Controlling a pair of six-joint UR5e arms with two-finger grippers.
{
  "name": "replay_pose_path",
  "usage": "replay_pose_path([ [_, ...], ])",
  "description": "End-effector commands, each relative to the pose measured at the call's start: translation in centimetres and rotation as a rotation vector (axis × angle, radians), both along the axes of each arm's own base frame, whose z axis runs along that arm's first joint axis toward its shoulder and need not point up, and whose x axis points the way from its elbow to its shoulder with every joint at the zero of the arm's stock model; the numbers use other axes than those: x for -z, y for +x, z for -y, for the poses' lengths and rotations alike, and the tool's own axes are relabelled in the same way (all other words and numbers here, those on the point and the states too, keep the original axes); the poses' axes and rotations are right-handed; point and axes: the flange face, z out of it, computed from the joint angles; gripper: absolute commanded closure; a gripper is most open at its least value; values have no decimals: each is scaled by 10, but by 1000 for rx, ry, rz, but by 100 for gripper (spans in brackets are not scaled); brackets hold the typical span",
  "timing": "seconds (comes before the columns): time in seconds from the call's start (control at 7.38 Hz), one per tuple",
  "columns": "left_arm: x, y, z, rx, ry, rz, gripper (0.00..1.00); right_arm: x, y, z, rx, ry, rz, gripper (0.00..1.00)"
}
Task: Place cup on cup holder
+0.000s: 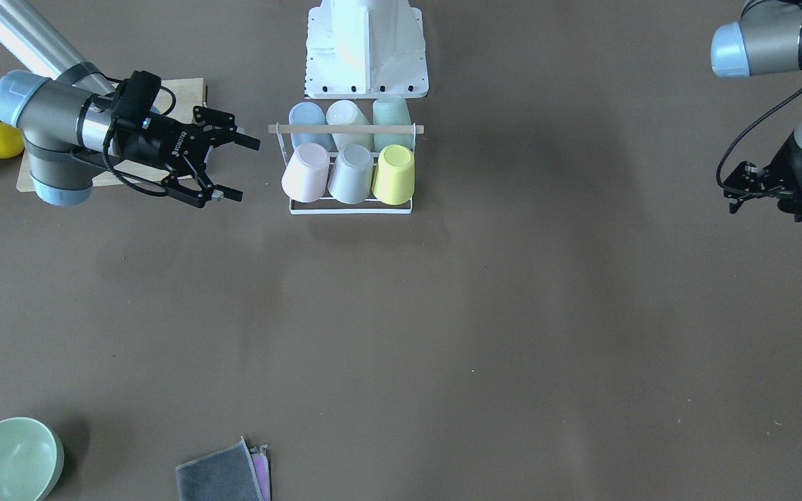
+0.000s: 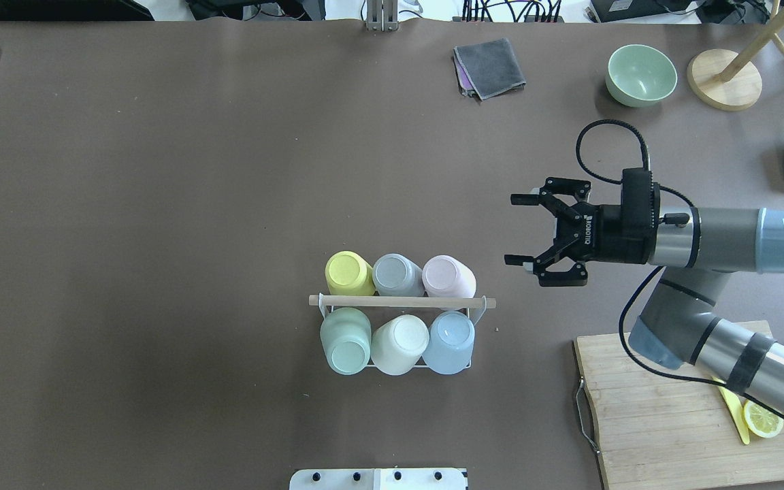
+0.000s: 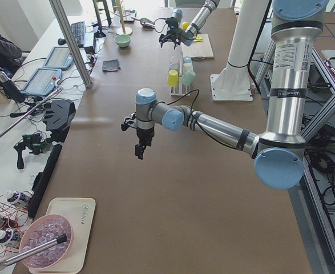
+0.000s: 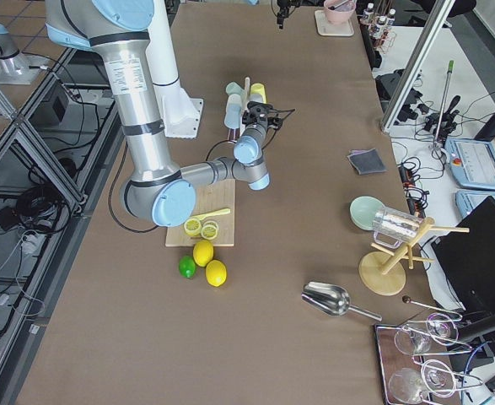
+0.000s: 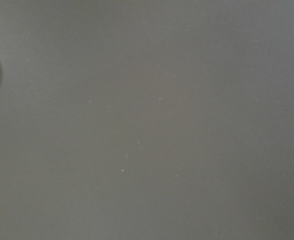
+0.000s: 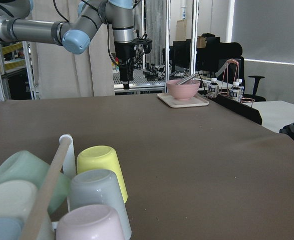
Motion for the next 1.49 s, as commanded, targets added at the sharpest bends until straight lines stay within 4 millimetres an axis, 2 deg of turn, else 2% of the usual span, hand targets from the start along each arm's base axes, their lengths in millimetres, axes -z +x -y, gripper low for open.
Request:
replay_pose_path([
  [0.0,-35,-78,-22,109,-195,-196,1,-36,64,30,110,-65,-200,0],
  [0.14,-57,-114,-42,167,-265,-296,1,-55,86,35,141,-129,-267,0],
  [0.27,-73,-156,-61,261,-288,-302,1,-77,112,42,170,-225,-337,0],
  [0.41,-82,-168,-70,290,-303,-302,1,-99,139,50,182,-368,-392,0],
  [0.54,-84,-168,-70,291,-306,-300,1,-112,166,63,159,-503,-423,0],
  [0.95,-76,-168,-68,275,-264,-304,1,-165,266,96,10,-934,-483,0],
  [1.36,-77,-168,-68,232,-226,-299,1,-209,338,119,-131,-1315,-520,0],
])
